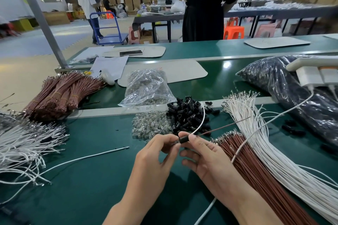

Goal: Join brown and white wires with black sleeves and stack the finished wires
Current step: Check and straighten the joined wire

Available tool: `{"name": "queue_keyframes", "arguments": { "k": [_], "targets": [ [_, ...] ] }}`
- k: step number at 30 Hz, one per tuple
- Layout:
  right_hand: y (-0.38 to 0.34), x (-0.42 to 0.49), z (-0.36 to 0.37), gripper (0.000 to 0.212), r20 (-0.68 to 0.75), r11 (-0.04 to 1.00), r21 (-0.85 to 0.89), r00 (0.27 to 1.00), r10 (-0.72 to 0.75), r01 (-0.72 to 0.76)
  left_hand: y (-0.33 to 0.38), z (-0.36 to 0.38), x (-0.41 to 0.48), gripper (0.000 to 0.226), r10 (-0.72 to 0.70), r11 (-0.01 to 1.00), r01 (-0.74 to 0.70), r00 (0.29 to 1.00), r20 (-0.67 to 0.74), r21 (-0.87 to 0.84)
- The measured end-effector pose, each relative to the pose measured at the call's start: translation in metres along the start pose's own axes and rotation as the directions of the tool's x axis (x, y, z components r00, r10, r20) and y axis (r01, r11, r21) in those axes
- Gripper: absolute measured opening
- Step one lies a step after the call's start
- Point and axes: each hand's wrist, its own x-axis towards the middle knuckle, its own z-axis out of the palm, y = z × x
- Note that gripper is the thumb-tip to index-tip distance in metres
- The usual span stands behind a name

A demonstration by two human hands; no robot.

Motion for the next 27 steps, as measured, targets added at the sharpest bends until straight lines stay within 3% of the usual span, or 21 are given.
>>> {"name": "queue_keyframes", "arguments": {
  "k": [11,19,24,27],
  "targets": [
    [0.0006,0.0012,-0.0029,0.034,0.018,0.999,-0.013,0.999,0.032,-0.032,-0.0018,-0.0027,0.0021,0.018,-0.004,1.000,0.004,1.000,0.009,-0.026],
    [0.0047,0.0000,-0.0011,0.033,0.036,0.997,-0.071,0.999,0.036,-0.033,-0.0031,-0.0055,0.0020,0.020,-0.127,0.975,0.131,0.991,0.033,-0.181],
    [0.0057,0.0038,0.0036,0.023,-0.111,0.999,0.041,0.994,-0.017,0.021,-0.0029,-0.0046,0.0082,0.017,-0.123,0.983,0.126,0.992,0.028,-0.135],
    [0.0063,0.0045,0.0036,0.019,-0.192,0.996,0.013,0.978,-0.079,0.083,-0.0047,-0.0045,0.0049,0.020,-0.167,0.980,0.172,0.984,0.063,-0.096]
  ]
}}
